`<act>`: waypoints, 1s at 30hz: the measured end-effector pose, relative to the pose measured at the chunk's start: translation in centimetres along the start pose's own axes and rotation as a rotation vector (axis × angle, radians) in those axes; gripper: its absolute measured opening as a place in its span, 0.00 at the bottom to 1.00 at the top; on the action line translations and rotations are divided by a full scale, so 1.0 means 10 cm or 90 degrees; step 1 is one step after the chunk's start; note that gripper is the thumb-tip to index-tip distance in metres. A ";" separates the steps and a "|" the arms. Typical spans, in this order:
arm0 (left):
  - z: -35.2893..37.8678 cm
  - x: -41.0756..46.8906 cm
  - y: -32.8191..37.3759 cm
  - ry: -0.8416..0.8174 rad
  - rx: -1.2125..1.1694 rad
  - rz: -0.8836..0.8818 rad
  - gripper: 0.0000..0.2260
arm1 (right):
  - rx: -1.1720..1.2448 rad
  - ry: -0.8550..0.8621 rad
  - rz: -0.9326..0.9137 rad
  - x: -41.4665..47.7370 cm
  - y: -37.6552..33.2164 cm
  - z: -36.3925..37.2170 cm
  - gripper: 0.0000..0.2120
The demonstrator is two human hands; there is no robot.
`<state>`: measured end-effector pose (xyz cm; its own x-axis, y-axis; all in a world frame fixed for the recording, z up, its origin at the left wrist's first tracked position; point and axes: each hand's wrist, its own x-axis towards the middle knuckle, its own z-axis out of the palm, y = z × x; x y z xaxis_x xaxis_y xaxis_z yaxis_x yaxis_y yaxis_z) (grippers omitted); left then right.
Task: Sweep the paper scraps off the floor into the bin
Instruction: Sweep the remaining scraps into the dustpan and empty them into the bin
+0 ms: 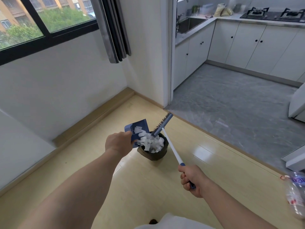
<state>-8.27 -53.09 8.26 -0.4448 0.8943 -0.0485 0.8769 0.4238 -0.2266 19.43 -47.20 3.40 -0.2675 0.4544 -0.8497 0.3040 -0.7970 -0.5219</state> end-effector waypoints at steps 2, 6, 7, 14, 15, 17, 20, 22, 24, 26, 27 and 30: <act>0.00 0.01 0.01 0.000 0.007 0.003 0.15 | 0.026 -0.017 0.000 -0.01 -0.01 0.00 0.10; 0.00 0.01 0.02 -0.001 0.008 0.010 0.14 | 0.046 -0.047 -0.002 -0.05 -0.02 0.05 0.10; 0.00 0.01 0.02 -0.003 0.008 0.011 0.14 | 0.050 -0.054 -0.001 -0.05 -0.02 0.06 0.10; -0.02 0.00 0.06 -0.003 -0.005 0.014 0.13 | 0.011 -0.051 0.015 0.04 0.06 0.12 0.07; -0.02 0.00 0.06 -0.001 -0.005 0.016 0.13 | -0.003 -0.043 0.017 0.05 0.07 0.12 0.07; -0.01 0.00 0.05 0.001 0.000 0.018 0.13 | -0.024 -0.026 0.019 0.06 0.10 0.11 0.07; 0.01 0.01 0.03 0.000 0.014 0.016 0.15 | -0.032 -0.005 0.022 0.08 0.12 0.08 0.07; 0.02 0.02 0.02 -0.005 0.017 0.013 0.15 | -0.040 0.008 0.023 0.08 0.12 0.06 0.07; 0.01 0.02 0.02 -0.008 0.015 0.011 0.15 | -0.049 0.020 0.020 0.07 0.10 0.04 0.06; 0.01 0.03 0.02 -0.006 0.020 0.013 0.15 | -0.051 0.026 0.013 0.06 0.08 0.03 0.06; 0.01 0.03 0.01 -0.004 0.021 0.013 0.15 | -0.048 0.027 0.010 0.05 0.07 0.03 0.06; 0.02 0.07 -0.01 0.000 0.018 0.010 0.15 | -0.021 0.016 0.000 0.04 0.03 0.01 0.06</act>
<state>-8.68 -52.53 8.01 -0.4311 0.9008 -0.0515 0.8781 0.4057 -0.2536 19.30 -47.32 2.90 -0.2444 0.4651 -0.8509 0.3343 -0.7832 -0.5242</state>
